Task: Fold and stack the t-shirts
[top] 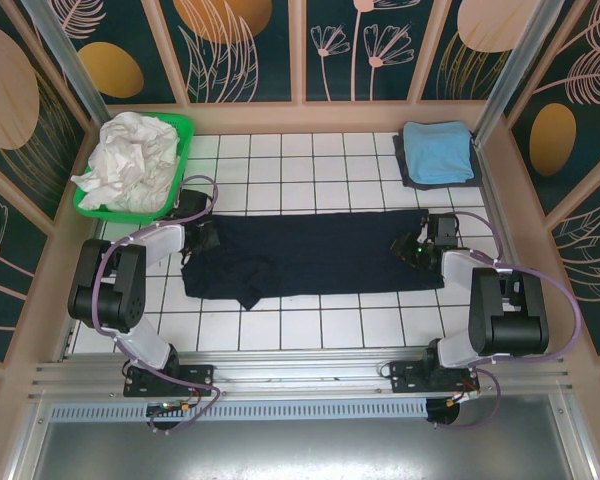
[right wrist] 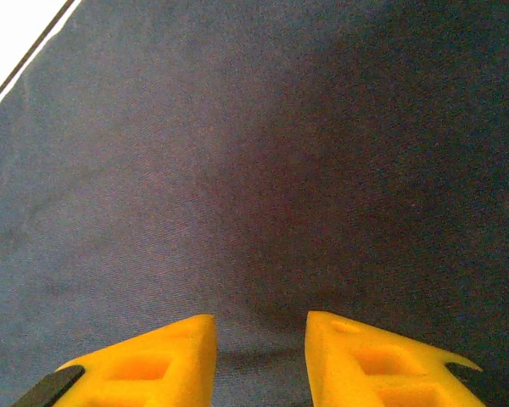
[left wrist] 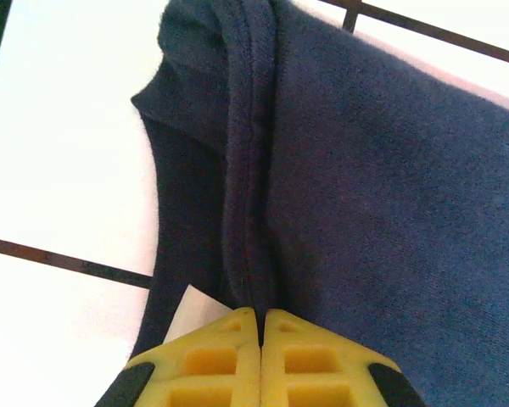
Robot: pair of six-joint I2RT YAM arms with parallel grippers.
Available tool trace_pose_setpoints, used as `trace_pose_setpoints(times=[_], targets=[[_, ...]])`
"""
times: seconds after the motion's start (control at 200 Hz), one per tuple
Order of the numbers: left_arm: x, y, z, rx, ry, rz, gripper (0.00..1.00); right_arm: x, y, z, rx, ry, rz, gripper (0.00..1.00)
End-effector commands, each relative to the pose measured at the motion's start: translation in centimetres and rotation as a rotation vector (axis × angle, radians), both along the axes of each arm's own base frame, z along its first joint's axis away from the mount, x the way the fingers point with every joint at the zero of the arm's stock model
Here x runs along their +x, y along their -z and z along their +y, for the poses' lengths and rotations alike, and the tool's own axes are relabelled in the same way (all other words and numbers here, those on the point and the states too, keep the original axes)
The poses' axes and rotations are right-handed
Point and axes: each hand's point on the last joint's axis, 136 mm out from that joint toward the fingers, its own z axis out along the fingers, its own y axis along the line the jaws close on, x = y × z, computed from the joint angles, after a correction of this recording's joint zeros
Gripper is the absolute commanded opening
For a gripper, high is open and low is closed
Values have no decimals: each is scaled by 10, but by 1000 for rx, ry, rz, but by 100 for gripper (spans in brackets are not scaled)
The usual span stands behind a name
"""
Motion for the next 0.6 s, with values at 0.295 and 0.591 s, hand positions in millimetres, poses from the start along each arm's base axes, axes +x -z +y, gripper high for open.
trace_pose_setpoints(times=[0.295, 0.591], targets=[[7, -26, 19, 113, -19, -12, 0, -30, 29, -3, -22, -7, 132, 35], [7, -21, 44, 264, -59, 35, 11, -32, 30, -2, -18, -11, 132, 35]])
